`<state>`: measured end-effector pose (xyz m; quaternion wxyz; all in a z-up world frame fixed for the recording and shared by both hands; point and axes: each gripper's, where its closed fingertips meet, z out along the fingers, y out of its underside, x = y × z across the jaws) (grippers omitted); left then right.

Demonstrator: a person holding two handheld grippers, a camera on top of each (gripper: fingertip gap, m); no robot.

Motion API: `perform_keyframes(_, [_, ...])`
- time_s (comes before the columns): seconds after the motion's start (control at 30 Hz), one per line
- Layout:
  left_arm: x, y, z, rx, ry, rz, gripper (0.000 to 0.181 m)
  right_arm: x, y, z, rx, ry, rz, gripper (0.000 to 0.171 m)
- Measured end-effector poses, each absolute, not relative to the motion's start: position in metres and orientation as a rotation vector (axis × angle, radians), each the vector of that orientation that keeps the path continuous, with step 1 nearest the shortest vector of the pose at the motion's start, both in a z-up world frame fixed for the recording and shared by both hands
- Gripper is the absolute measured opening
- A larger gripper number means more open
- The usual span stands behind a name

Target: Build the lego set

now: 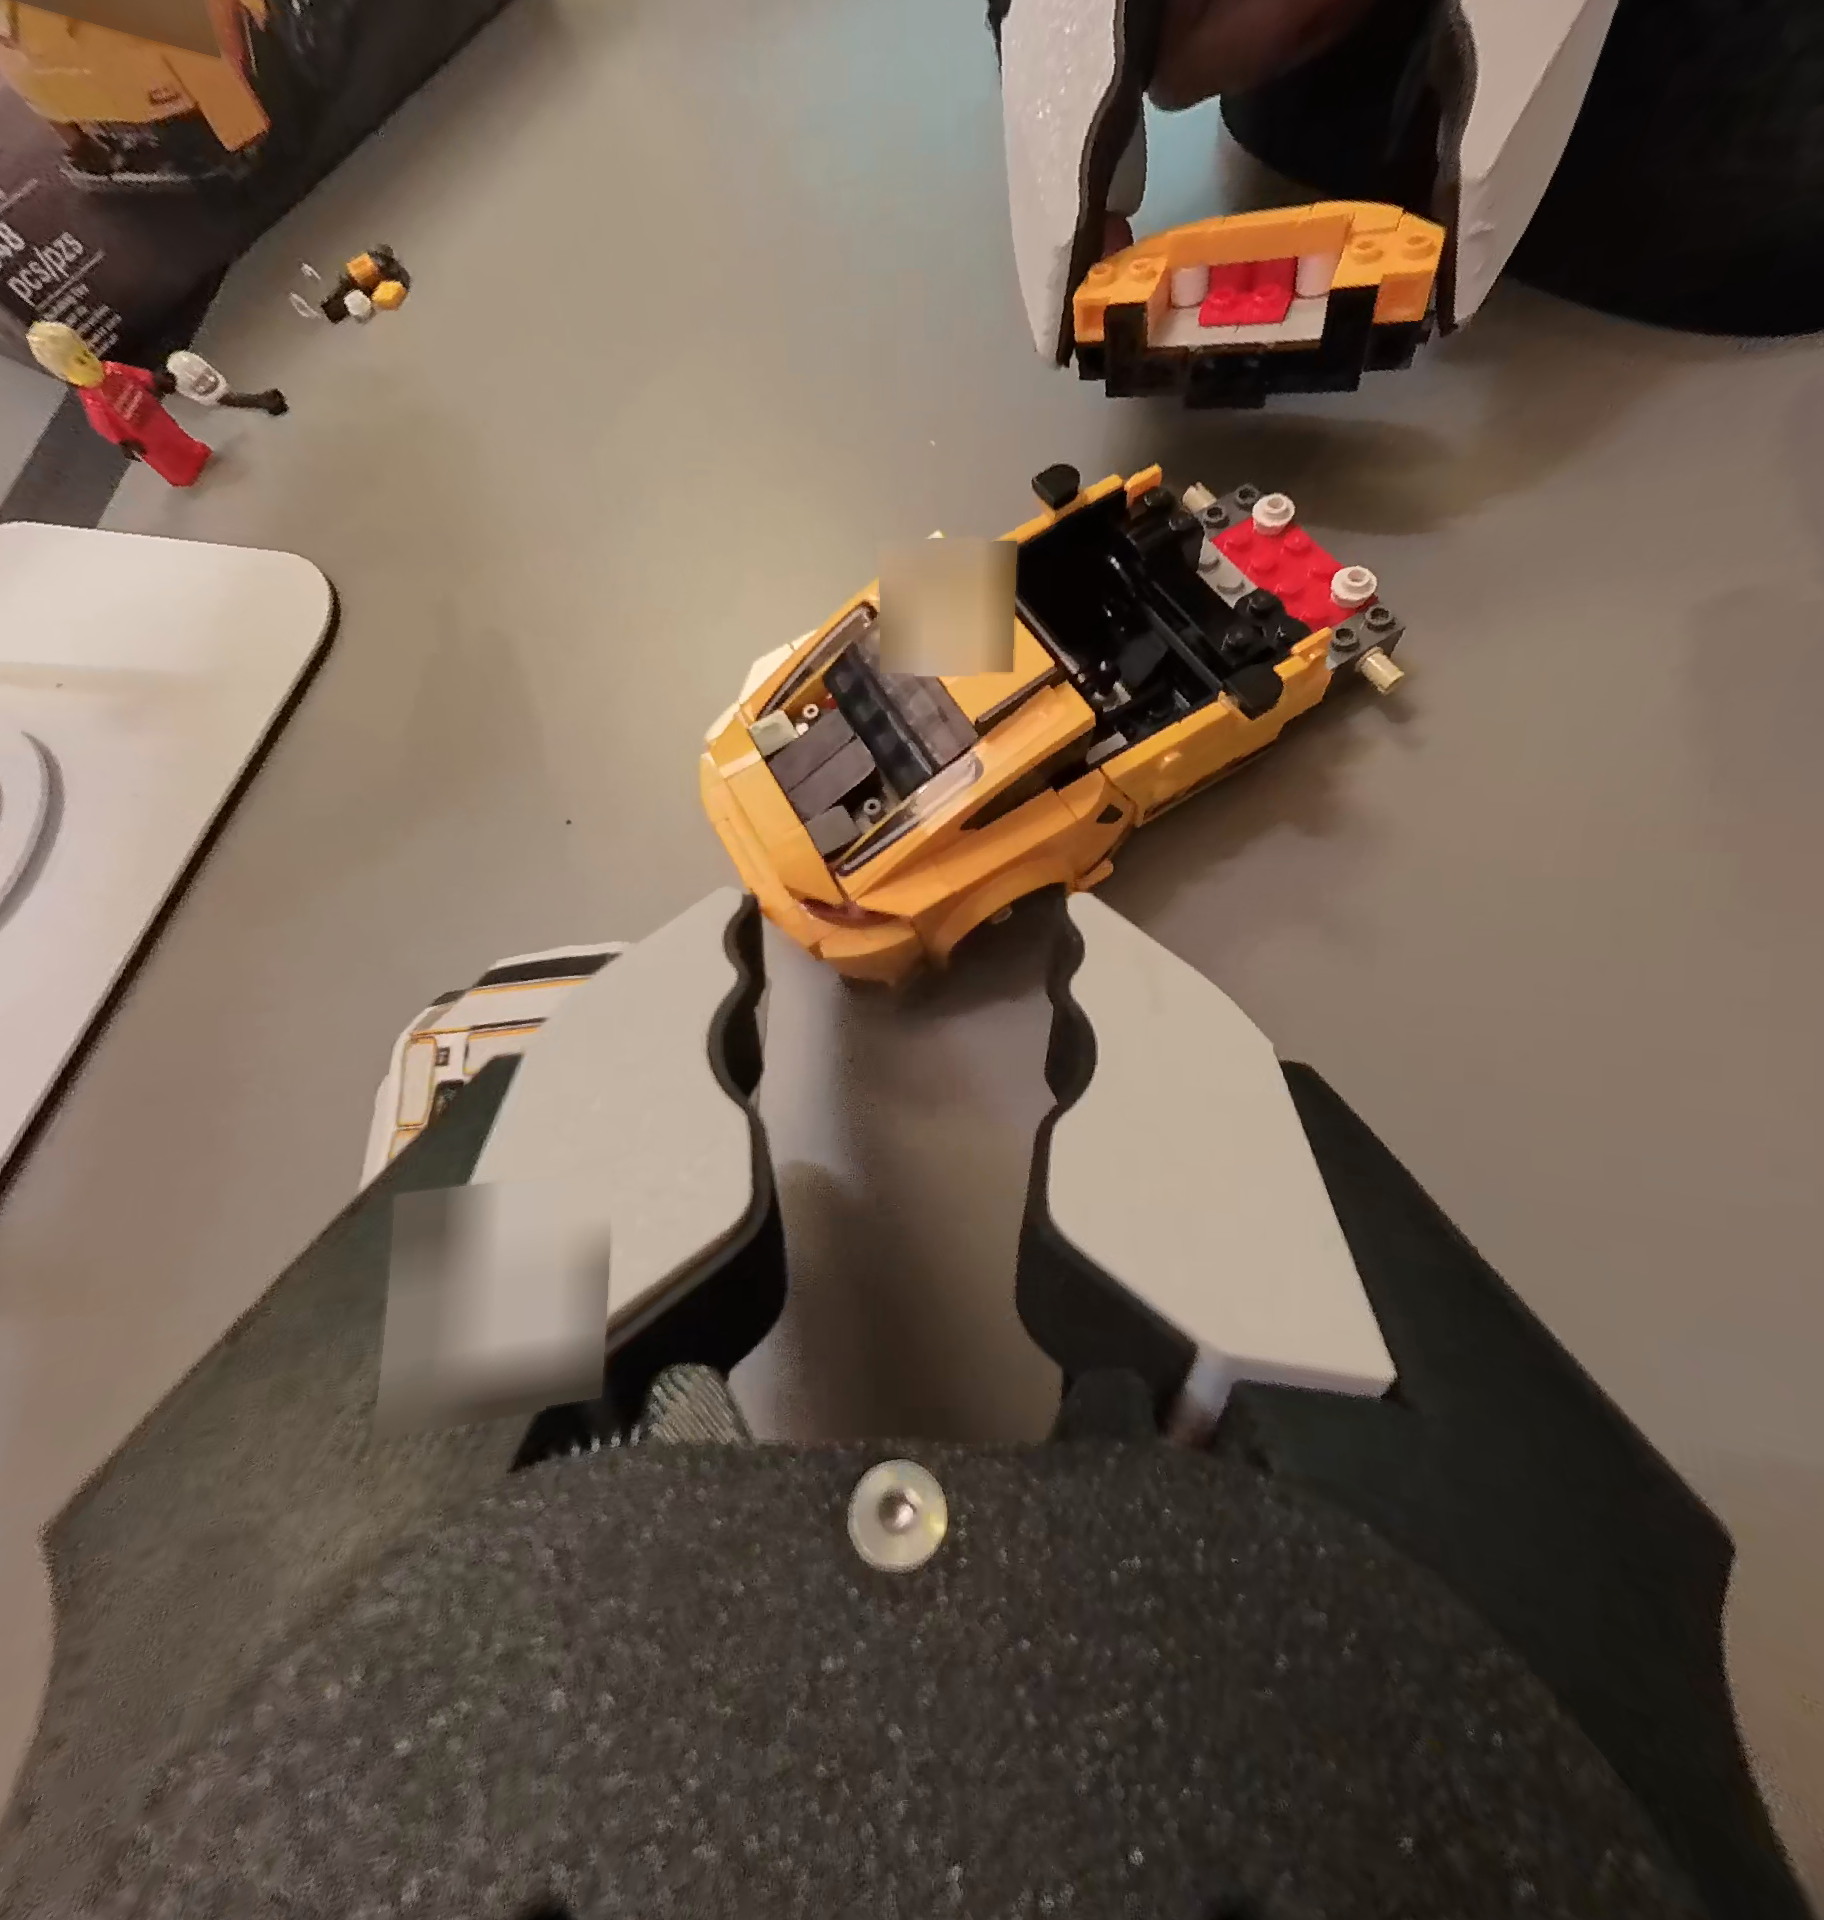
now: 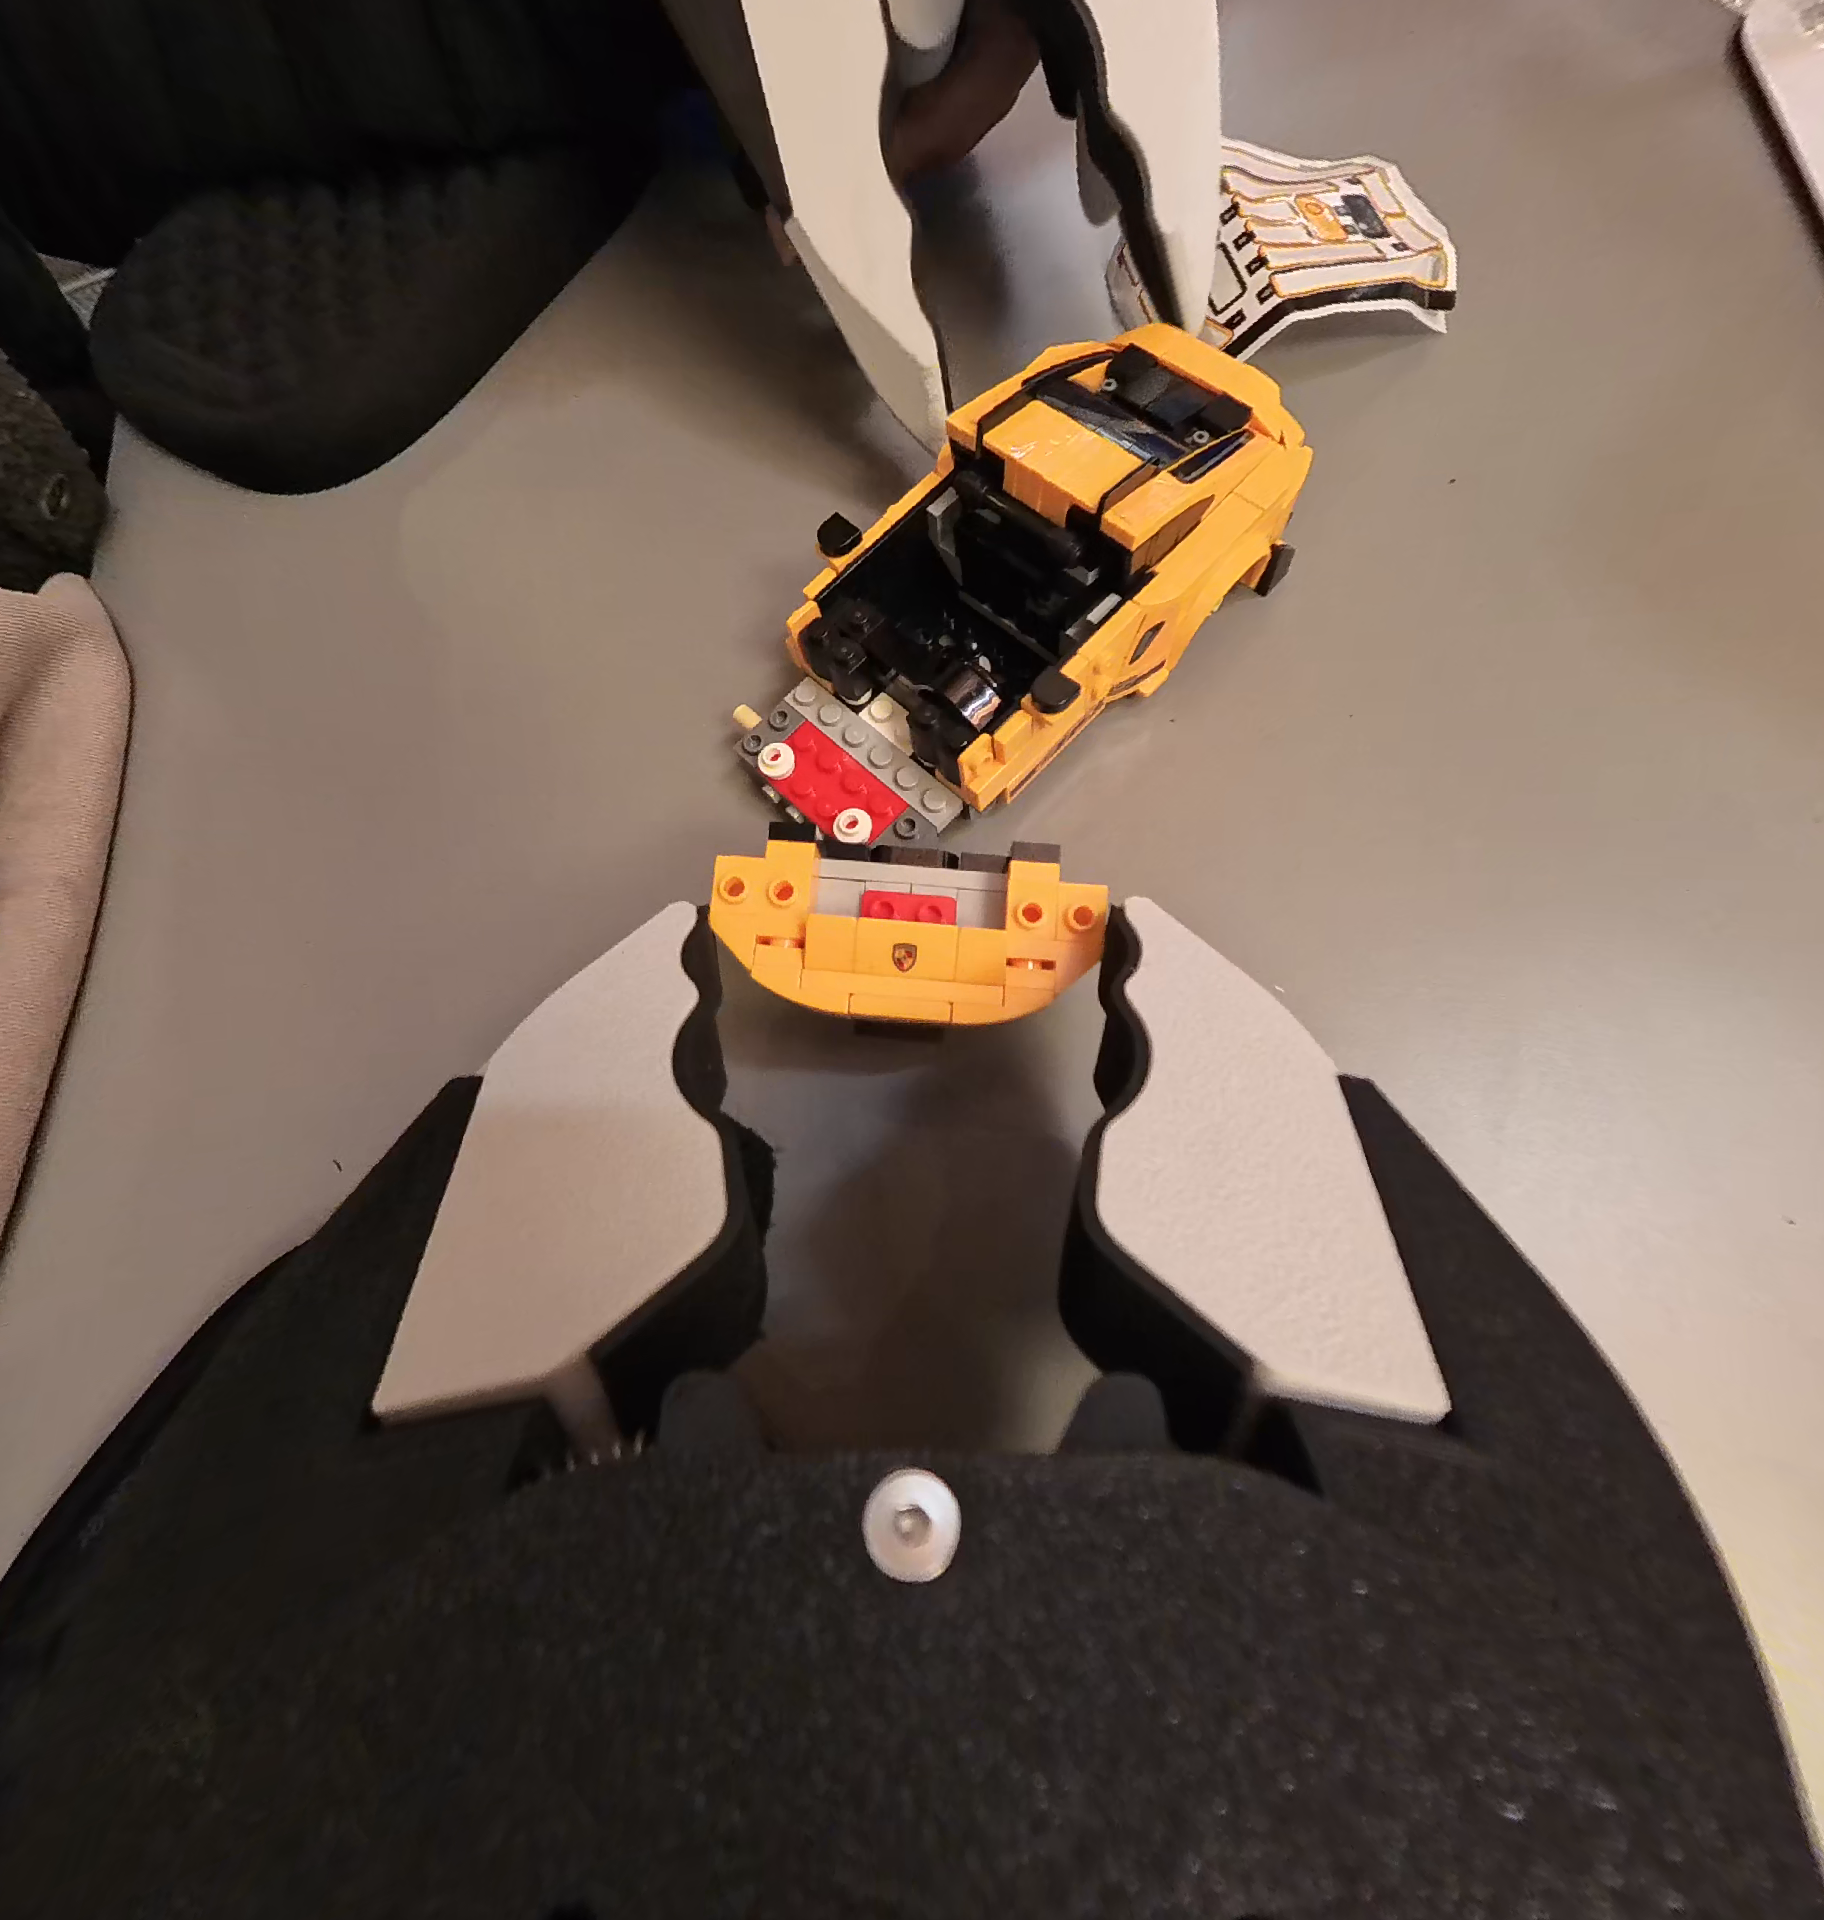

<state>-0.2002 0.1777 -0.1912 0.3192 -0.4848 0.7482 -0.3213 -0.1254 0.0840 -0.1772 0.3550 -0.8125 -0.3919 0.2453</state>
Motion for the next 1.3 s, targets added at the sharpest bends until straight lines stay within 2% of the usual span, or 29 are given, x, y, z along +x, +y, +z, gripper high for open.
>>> perform_keyframes(0.4, [-0.199, 0.178, -0.190, -1.289, 1.957, -0.848, 0.039, -0.125, 0.087, -0.179, -2.106, -1.010, 0.633, 0.071])
perform_keyframes(0.7, [-0.198, 0.179, -0.190, -1.291, 1.951, -0.840, 0.039, -0.124, 0.089, -0.181, -2.111, -1.010, 0.627, 0.071])
perform_keyframes(0.9, [-0.199, 0.172, -0.190, -1.261, 1.978, -0.877, 0.054, -0.124, 0.090, -0.182, -2.112, -1.008, 0.617, 0.071])
perform_keyframes(1.3, [-0.189, 0.176, -0.191, -1.258, 1.931, -0.820, 0.045, -0.125, 0.090, -0.192, -2.147, -1.052, 0.547, 0.071])
